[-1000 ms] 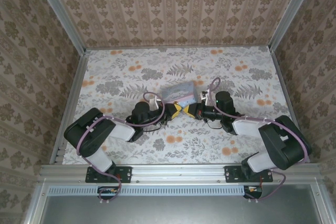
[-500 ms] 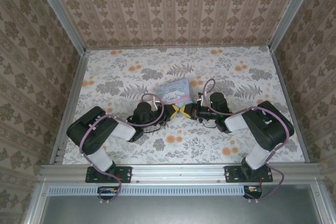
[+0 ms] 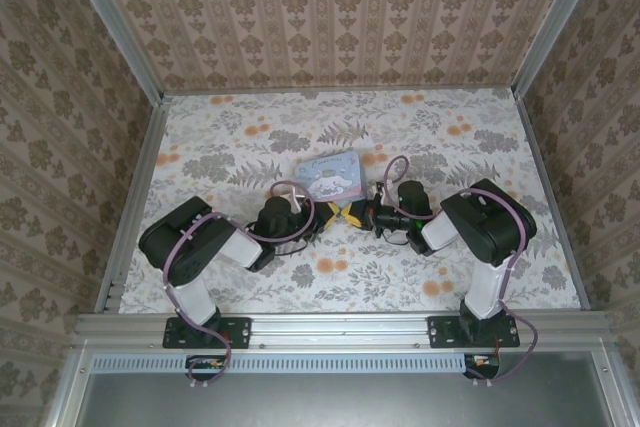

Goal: Unlock the padlock with the key

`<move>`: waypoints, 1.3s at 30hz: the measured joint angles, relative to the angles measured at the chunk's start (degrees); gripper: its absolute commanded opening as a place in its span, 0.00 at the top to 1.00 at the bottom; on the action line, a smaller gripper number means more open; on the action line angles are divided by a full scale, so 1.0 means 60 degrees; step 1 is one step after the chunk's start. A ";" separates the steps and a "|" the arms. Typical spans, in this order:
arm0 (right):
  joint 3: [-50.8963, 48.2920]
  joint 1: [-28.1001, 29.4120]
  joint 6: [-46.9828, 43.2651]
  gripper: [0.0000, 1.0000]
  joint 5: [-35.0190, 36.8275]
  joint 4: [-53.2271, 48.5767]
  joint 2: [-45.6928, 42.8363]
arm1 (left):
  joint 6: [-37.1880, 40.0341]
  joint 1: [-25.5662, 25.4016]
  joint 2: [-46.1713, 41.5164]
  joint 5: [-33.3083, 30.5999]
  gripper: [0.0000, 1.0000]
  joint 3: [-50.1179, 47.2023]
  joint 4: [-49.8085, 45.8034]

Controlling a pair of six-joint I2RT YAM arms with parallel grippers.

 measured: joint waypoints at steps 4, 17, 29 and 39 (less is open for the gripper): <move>-0.0004 -0.0044 -0.0022 0.64 -0.0022 0.0018 0.0011 | 0.0106 0.0004 0.0171 0.0004 1.00 -0.0004 0.0339; -0.0801 -0.0444 -0.1628 0.29 0.0208 -0.2313 -0.1785 | 0.0208 0.0142 0.0488 0.1111 1.00 -0.0015 0.1137; -0.0729 -0.0459 -0.5355 0.44 0.1366 -0.7679 -0.5599 | 0.0561 0.0331 0.0685 0.1730 1.00 -0.0007 0.0998; 0.0036 0.1854 -0.9074 0.48 0.4914 -1.0943 -0.6437 | 0.0805 0.0331 0.0321 0.1763 1.00 0.0127 0.0055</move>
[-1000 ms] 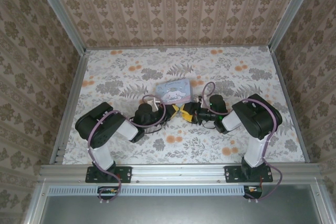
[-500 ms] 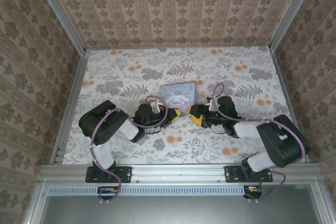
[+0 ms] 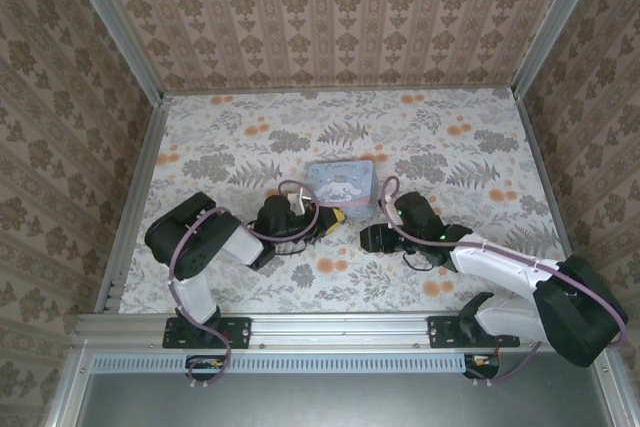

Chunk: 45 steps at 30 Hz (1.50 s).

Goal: Unlock the padlock with the key

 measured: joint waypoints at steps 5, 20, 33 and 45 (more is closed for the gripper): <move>0.0120 0.1075 -0.1053 0.47 0.1912 -0.0197 0.0000 | 0.0062 -0.0004 -0.0317 -0.0004 1.00 0.0095 -0.0750; 0.0095 0.2473 -0.3355 0.47 0.4524 0.1661 0.0750 | 0.0368 -0.0015 -0.0947 -0.0029 1.00 0.0794 -0.3151; 0.0630 0.2499 -0.3767 0.50 0.4932 0.2120 0.2430 | 0.0401 -0.0033 -0.0991 -0.0033 1.00 0.0860 -0.3370; 0.1275 0.2437 -0.3840 0.63 0.5217 0.2182 0.3279 | 0.0397 -0.0066 -0.0991 -0.0189 1.00 0.0871 -0.3377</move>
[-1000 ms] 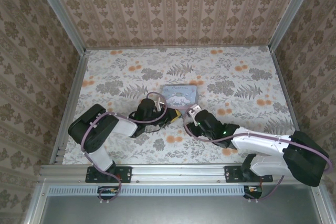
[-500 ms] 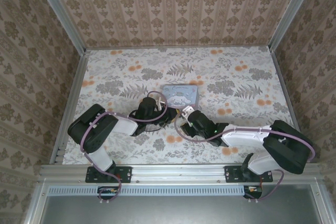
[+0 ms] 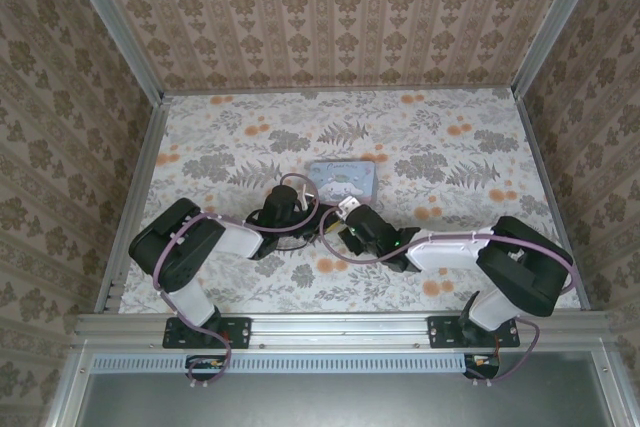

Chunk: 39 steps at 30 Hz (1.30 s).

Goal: Unlock the padlock with the key

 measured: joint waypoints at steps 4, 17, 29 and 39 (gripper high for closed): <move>0.0157 -0.0124 -0.0033 0.70 -0.0011 -0.0058 0.0062 | 0.0000 0.0000 0.0000 -0.0062 1.00 0.0004 0.0007; 0.0277 -0.0790 0.0091 1.00 -0.1698 -0.0164 -0.0015 | 0.0000 0.0000 0.0000 -0.0193 1.00 0.0000 0.0011; -0.0499 -0.2401 0.2273 0.42 -0.5348 0.0284 -0.1355 | 0.0091 0.0000 0.0029 -0.0171 1.00 -0.0029 0.0087; -0.1126 -0.2947 0.4269 0.42 -0.6076 0.1905 -0.0805 | 0.1191 -0.0066 0.0153 -0.0401 0.91 0.0186 -0.0510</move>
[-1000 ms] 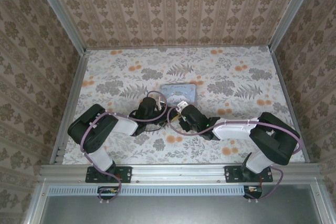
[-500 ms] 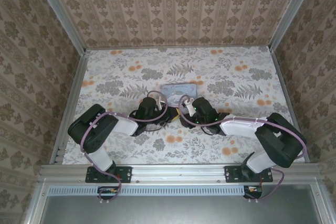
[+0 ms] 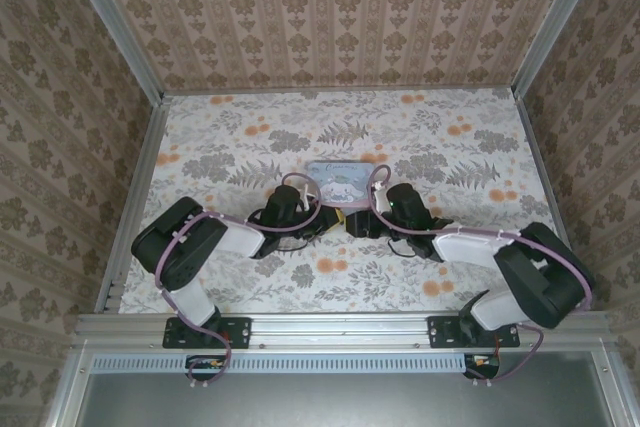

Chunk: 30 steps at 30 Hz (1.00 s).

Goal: Unlock the padlock with the key

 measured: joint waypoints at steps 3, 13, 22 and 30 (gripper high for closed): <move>0.0000 -0.0135 0.0532 0.42 -0.0244 0.0616 0.0667 | 0.0313 -0.0007 0.0000 -0.0200 0.78 0.0120 -0.0361; 0.0259 -0.1122 0.1865 0.42 -0.0627 0.2317 0.1971 | 0.0605 -0.0124 -0.0703 0.0095 0.37 0.0047 -0.1614; 0.0310 -0.1399 0.2065 0.44 -0.1060 0.3013 0.2171 | 0.1399 0.0601 -0.2688 -0.0011 0.17 0.0109 -0.4047; -0.0073 -0.1399 0.1716 0.51 -0.1279 0.3100 0.2368 | 0.2823 0.1861 -0.3187 -0.0211 0.11 0.1647 -0.6543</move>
